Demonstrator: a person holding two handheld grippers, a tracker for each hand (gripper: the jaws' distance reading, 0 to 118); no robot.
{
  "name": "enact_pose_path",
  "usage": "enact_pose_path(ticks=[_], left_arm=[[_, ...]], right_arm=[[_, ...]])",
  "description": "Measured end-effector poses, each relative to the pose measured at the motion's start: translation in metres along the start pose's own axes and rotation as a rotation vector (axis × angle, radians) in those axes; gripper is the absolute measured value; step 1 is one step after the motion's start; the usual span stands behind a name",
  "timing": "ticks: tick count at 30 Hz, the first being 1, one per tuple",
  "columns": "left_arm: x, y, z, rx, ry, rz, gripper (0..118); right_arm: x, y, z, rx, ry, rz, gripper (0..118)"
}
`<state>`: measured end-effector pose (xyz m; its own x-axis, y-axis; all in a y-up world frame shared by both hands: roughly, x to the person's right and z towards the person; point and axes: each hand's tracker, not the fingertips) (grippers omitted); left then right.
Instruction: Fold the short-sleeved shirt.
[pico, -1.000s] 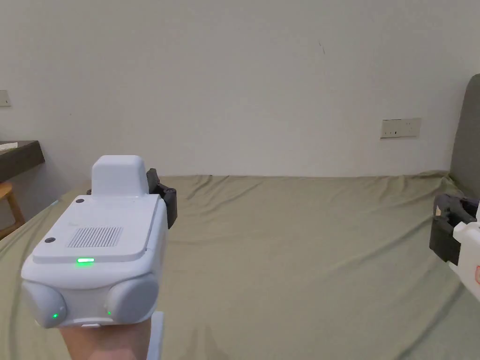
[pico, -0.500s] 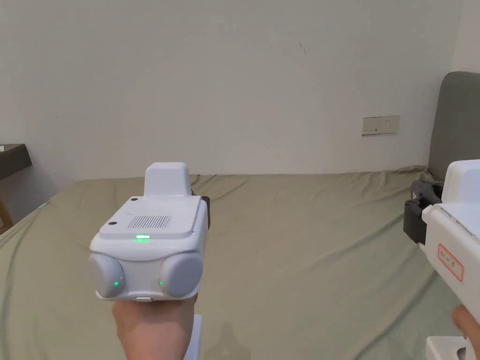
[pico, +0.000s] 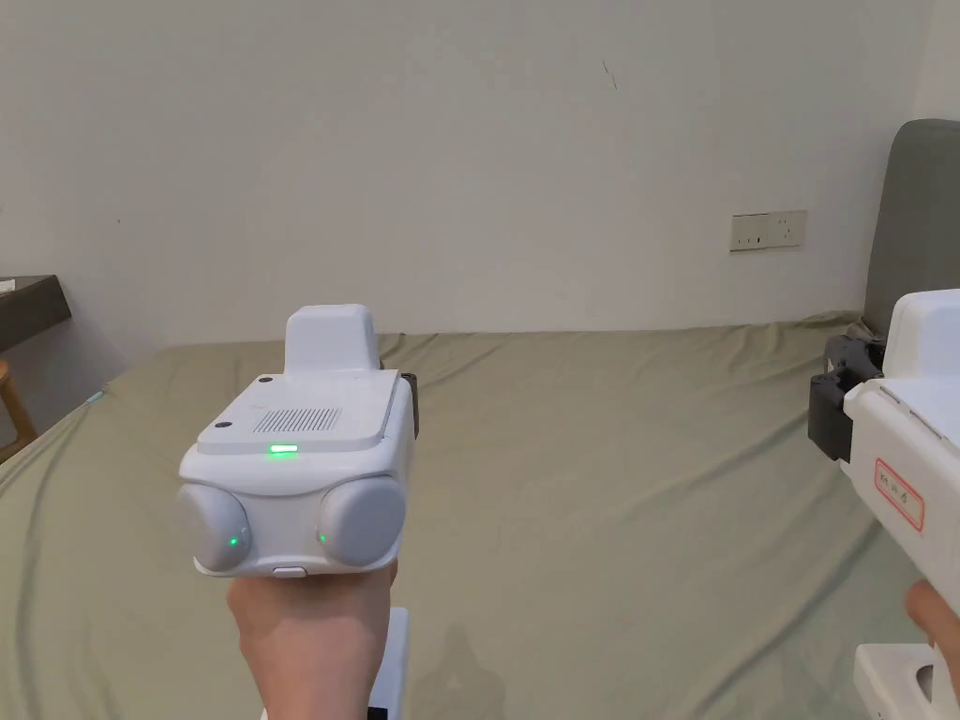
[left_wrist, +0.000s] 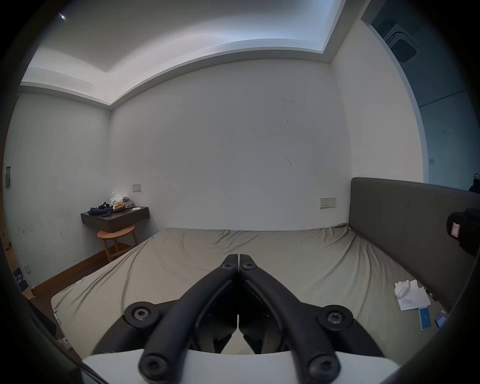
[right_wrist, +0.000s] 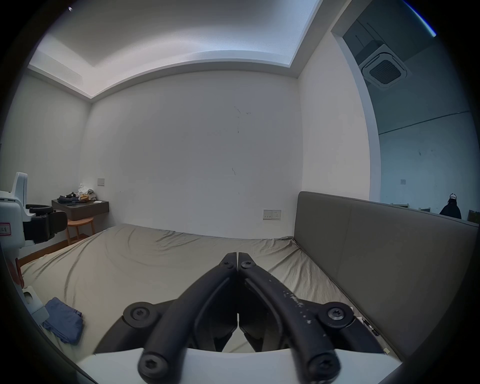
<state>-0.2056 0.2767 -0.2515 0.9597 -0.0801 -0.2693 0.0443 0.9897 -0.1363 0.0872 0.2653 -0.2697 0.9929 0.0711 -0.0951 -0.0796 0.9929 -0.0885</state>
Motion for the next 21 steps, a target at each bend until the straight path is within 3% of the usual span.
enact_pose_path(ticks=[21], left_arm=[[-0.0014, 0.0020, -0.0015, -0.002, -0.009, 0.010, 0]], right_arm=[[-0.0009, 0.0034, 0.0011, 0.004, -0.007, 0.018, 0]])
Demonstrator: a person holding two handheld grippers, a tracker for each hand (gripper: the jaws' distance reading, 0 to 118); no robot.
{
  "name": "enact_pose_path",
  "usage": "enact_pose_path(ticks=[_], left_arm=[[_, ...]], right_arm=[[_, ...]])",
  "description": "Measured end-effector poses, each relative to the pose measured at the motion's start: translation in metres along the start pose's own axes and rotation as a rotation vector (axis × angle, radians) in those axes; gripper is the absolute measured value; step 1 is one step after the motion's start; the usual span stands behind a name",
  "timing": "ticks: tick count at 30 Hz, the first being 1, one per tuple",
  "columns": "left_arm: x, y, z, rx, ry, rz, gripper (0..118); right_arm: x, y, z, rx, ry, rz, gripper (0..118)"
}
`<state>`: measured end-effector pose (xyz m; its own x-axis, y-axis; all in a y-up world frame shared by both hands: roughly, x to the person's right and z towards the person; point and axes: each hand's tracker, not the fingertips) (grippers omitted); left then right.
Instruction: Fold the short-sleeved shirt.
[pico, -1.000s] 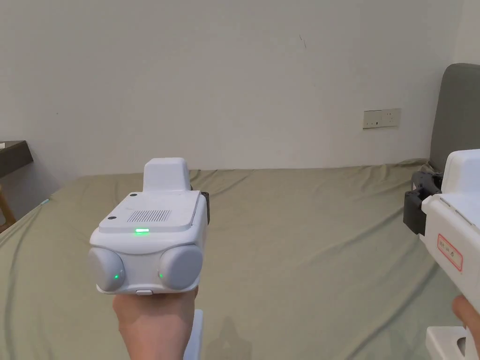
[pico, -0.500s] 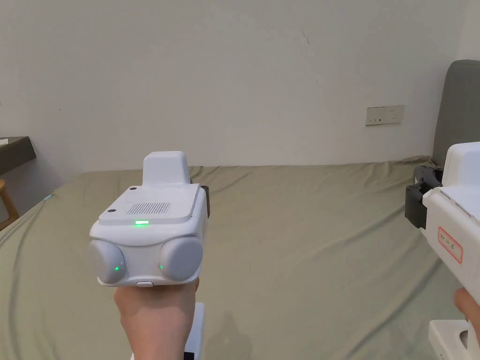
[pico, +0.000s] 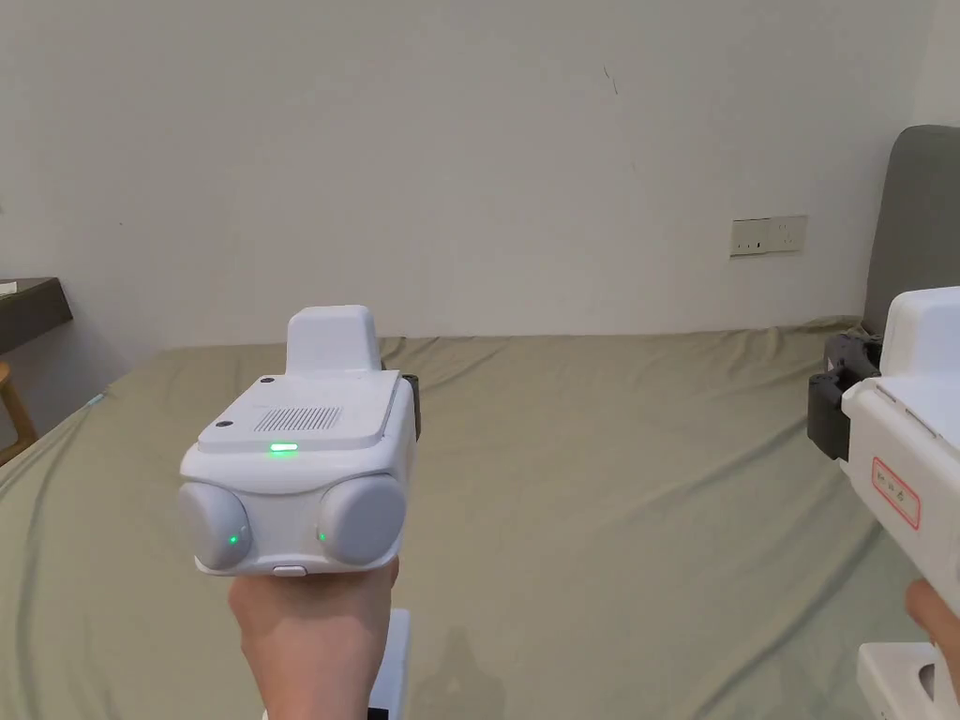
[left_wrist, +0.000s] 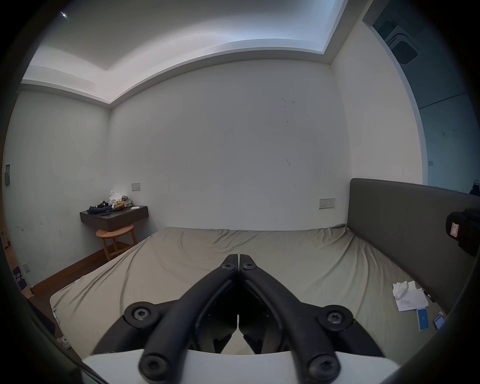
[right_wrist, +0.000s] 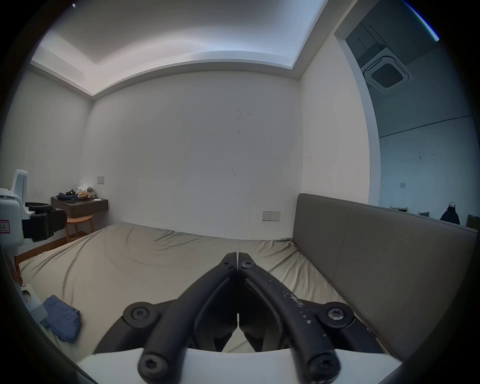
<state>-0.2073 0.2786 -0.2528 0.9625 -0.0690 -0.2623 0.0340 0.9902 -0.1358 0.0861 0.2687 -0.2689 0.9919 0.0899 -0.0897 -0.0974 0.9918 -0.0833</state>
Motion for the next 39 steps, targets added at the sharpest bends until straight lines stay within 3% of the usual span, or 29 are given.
enact_pose_path(ticks=[4, 6, 7, 9, 11, 14, 16, 17, 39], left_arm=[[-0.002, 0.001, 0.002, 0.003, 0.000, 0.005, 0], [-0.004, 0.001, 0.002, 0.006, 0.002, 0.013, 18], [-0.006, 0.001, 0.002, 0.001, -0.004, 0.011, 34], [-0.005, 0.002, 0.002, -0.006, -0.003, 0.005, 71], [-0.005, 0.001, 0.001, 0.000, -0.004, -0.004, 91], [-0.005, 0.000, 0.002, 0.002, -0.009, -0.001, 104], [-0.006, 0.000, 0.001, 0.001, -0.013, 0.003, 117], [-0.006, -0.001, 0.000, 0.002, -0.013, 0.004, 118], [-0.004, 0.008, 0.010, 0.035, -0.016, 0.004, 118]], right_arm=[[0.000, 0.000, 0.001, 0.007, -0.009, -0.001, 1], [0.001, 0.000, 0.001, -0.001, -0.009, -0.005, 9], [0.001, 0.000, 0.001, -0.008, -0.003, -0.005, 21], [0.000, 0.000, 0.000, -0.016, -0.008, 0.005, 55], [-0.001, -0.001, 0.000, -0.018, -0.012, 0.012, 83], [-0.003, -0.003, -0.001, -0.018, -0.018, 0.015, 118], [-0.002, -0.005, -0.001, -0.011, -0.018, 0.016, 118], [-0.002, -0.005, 0.002, 0.005, -0.023, 0.014, 118], [0.004, -0.003, 0.007, 0.057, -0.082, 0.013, 118]])
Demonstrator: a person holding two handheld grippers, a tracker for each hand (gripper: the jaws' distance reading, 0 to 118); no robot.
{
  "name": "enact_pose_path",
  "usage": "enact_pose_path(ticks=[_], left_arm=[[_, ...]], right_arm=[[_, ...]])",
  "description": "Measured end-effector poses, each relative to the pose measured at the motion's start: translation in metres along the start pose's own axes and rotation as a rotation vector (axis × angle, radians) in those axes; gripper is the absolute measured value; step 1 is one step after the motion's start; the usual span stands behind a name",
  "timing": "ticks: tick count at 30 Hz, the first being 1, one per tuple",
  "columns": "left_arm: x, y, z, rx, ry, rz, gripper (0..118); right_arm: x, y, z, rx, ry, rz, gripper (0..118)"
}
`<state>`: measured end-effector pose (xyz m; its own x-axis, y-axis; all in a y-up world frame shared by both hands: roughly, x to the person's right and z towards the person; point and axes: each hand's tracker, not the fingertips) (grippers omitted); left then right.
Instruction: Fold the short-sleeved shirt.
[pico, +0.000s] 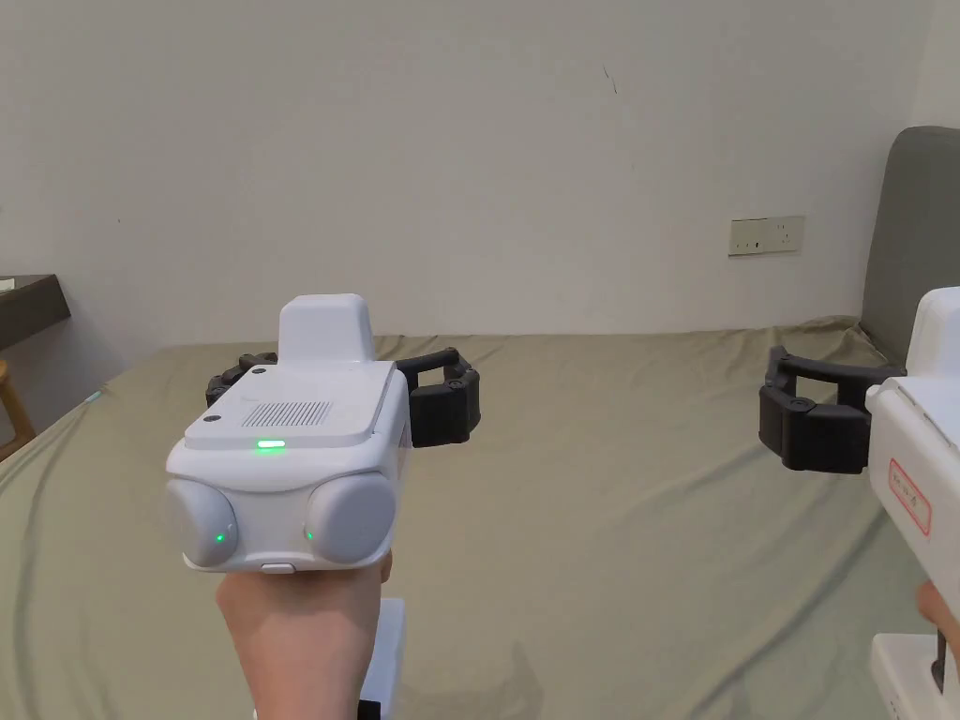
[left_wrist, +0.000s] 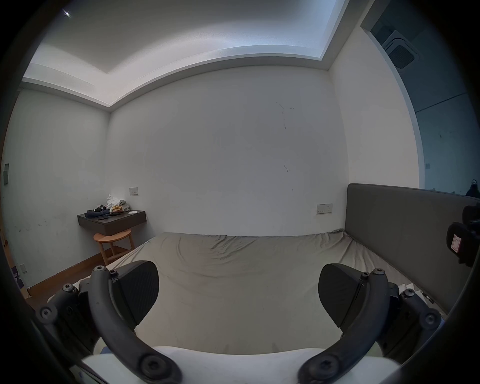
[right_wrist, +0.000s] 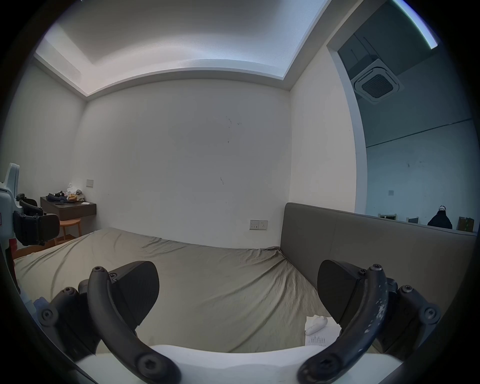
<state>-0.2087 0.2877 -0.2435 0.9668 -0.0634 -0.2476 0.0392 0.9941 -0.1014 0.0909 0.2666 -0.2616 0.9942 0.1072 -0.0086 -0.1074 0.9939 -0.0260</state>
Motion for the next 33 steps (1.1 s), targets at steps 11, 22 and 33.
enact_pose_path(ticks=[11, 22, 33], left_arm=[[0.0006, -0.0004, 0.0004, 0.008, -0.001, 0.009, 118], [-0.0003, -0.0022, -0.0008, 0.000, 0.004, 0.001, 118], [0.0017, -0.0008, -0.0022, 0.001, 0.003, 0.000, 118]], right_arm=[[0.0016, 0.0008, -0.0013, -0.003, -0.009, -0.006, 118], [0.0032, 0.0009, -0.0031, 0.001, -0.013, 0.000, 118], [0.0016, 0.0028, -0.0023, 0.002, -0.023, 0.005, 118]])
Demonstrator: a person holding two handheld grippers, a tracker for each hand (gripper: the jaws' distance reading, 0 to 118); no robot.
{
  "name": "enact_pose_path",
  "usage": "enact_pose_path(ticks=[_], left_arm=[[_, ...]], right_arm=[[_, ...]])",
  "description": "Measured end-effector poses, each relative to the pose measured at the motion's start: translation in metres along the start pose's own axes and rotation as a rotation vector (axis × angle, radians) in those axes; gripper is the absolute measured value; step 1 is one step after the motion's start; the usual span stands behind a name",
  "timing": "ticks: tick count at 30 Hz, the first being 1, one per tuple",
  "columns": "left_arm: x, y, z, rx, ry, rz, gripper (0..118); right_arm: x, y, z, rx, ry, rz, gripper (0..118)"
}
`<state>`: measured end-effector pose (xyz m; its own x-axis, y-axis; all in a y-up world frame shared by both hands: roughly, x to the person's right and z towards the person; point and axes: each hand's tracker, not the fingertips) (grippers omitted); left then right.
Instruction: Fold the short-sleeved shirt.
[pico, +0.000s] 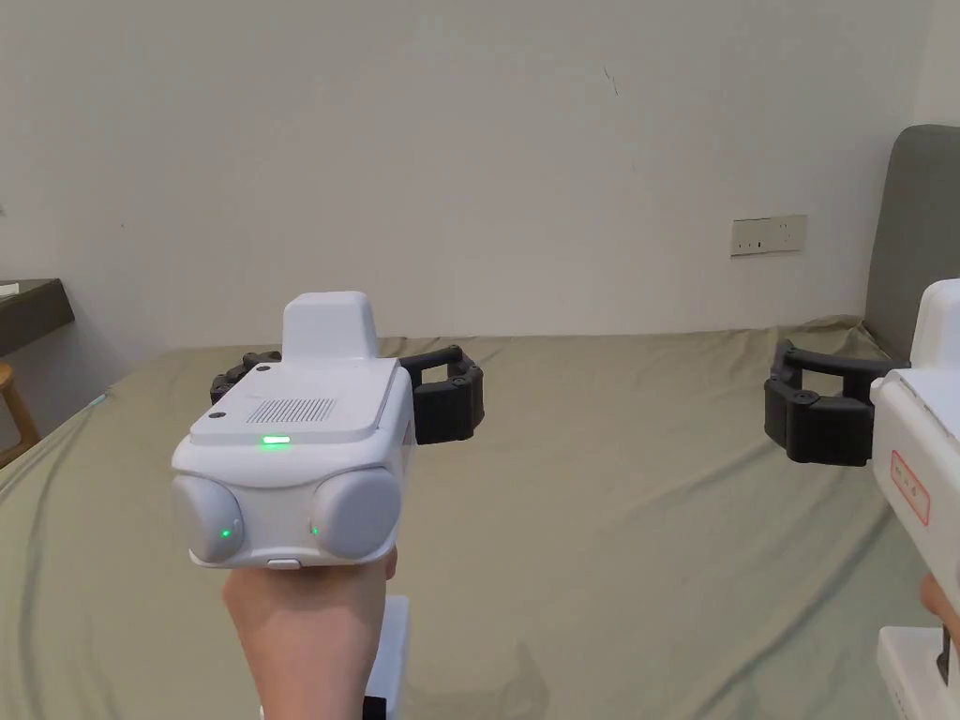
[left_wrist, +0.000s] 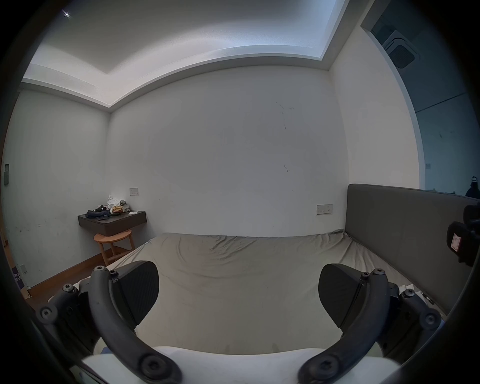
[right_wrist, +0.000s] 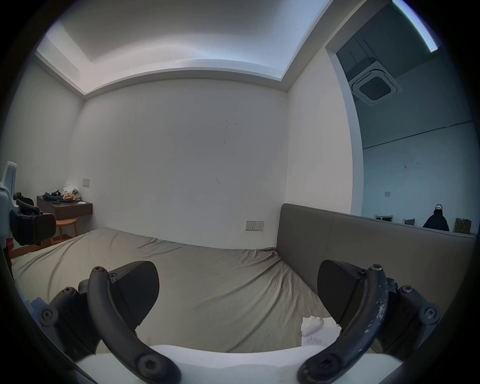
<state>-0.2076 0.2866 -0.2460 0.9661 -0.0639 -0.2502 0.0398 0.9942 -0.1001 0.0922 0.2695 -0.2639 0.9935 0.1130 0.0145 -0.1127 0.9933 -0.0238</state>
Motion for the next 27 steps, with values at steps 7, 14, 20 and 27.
enact_pose_path(ticks=[7, 14, 20, 27], left_arm=[[0.002, -0.001, -0.001, -0.004, 0.002, -0.002, 118], [0.004, -0.002, -0.004, -0.009, 0.003, -0.007, 118], [0.004, -0.009, -0.019, -0.048, -0.006, 0.003, 118], [0.019, -0.119, -0.130, -0.498, -0.140, 0.019, 118]], right_arm=[[0.000, -0.002, -0.002, 0.000, -0.003, 0.000, 118], [-0.002, -0.003, -0.005, -0.007, -0.002, 0.002, 118], [-0.003, -0.011, -0.021, -0.053, 0.001, 0.003, 118], [-0.016, -0.122, -0.113, -0.520, 0.138, -0.004, 118]])
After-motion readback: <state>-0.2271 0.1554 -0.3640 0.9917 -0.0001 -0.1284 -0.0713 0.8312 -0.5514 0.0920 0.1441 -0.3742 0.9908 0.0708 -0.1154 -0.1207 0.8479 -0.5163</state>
